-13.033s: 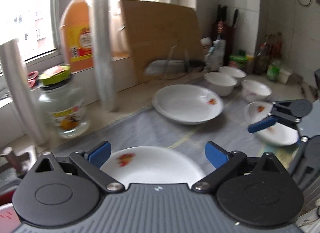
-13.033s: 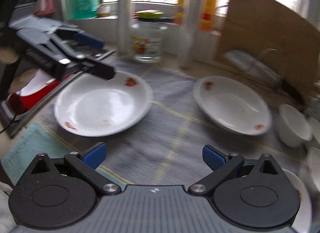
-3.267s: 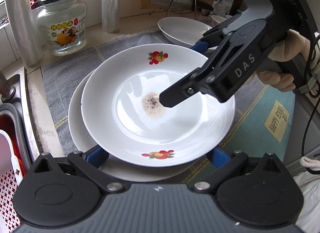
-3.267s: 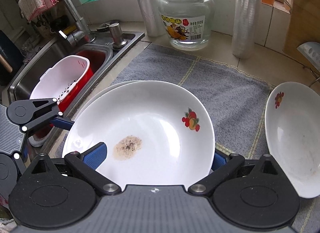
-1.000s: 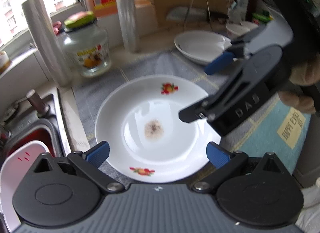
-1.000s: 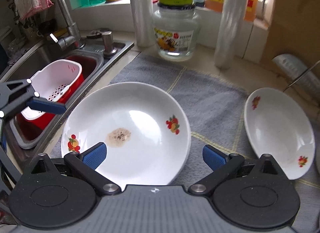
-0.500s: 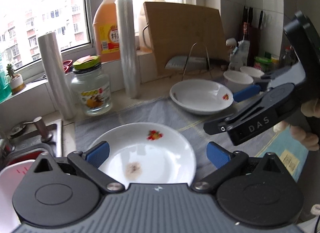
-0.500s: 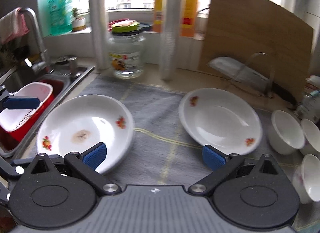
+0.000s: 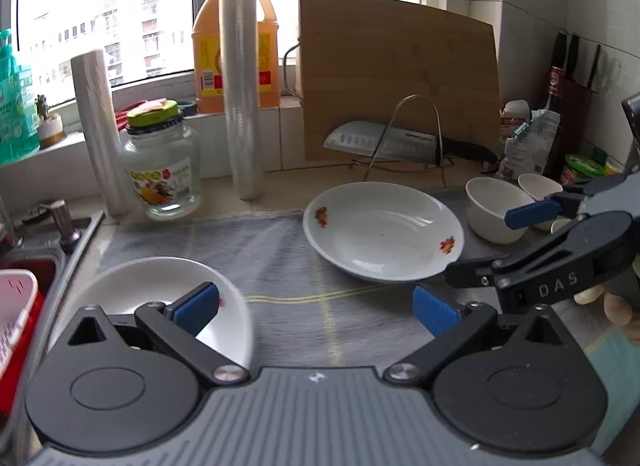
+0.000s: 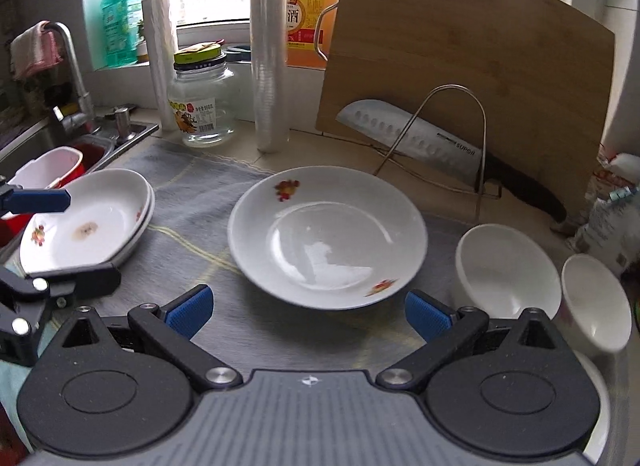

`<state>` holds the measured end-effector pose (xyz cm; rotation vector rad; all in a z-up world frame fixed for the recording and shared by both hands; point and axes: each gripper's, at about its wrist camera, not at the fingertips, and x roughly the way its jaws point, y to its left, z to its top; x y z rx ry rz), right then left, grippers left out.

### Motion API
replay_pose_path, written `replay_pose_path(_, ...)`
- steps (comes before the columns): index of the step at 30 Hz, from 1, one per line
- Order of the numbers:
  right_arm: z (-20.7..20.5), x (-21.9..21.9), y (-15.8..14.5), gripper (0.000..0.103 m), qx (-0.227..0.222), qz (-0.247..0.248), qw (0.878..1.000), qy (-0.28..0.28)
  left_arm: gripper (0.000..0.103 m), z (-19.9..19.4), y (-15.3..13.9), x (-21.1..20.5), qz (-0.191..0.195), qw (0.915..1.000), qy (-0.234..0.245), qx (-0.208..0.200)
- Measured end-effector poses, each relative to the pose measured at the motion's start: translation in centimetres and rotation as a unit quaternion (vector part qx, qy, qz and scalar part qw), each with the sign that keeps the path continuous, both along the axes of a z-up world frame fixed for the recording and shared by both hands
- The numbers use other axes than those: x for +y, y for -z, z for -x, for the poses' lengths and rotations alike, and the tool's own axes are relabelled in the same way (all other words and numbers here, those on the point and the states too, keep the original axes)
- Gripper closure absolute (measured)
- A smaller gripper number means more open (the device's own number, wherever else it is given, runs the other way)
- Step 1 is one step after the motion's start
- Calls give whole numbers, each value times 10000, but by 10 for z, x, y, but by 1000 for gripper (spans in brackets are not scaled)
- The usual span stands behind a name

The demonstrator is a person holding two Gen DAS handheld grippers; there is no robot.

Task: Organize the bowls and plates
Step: 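Move the right tool to the white fruit-decal plate by the cutting board, then close the right tool on the rim of the fruit-decal plate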

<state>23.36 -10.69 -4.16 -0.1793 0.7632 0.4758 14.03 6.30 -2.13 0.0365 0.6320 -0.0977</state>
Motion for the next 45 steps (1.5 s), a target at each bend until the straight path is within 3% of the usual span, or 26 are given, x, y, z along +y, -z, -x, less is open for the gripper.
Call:
replay_pose_path(5,-25,-23,-3,0,196,-80,9995,-231,1,-13,11,-31,-106,9997,-183,123)
replay_pose_path(11,-54,-40,-8,0,537,-238,9980,-235,1,-43,39,-55,-143,9987,120,470)
replay_pose_path(23,-114,-36,9,0,985,-76,9939,-493,1,-82,79,-66,-59,9956,142,927)
replay_pose_path(35,-167,-15,26,0,1289,106,9868,-972,1,-96,83,-61,-118,9970,185,749)
replay_pose_path(45,-213,10,41,0,1775,111,9724,-1508,1,-103,85,-57,-119,9972,284,681)
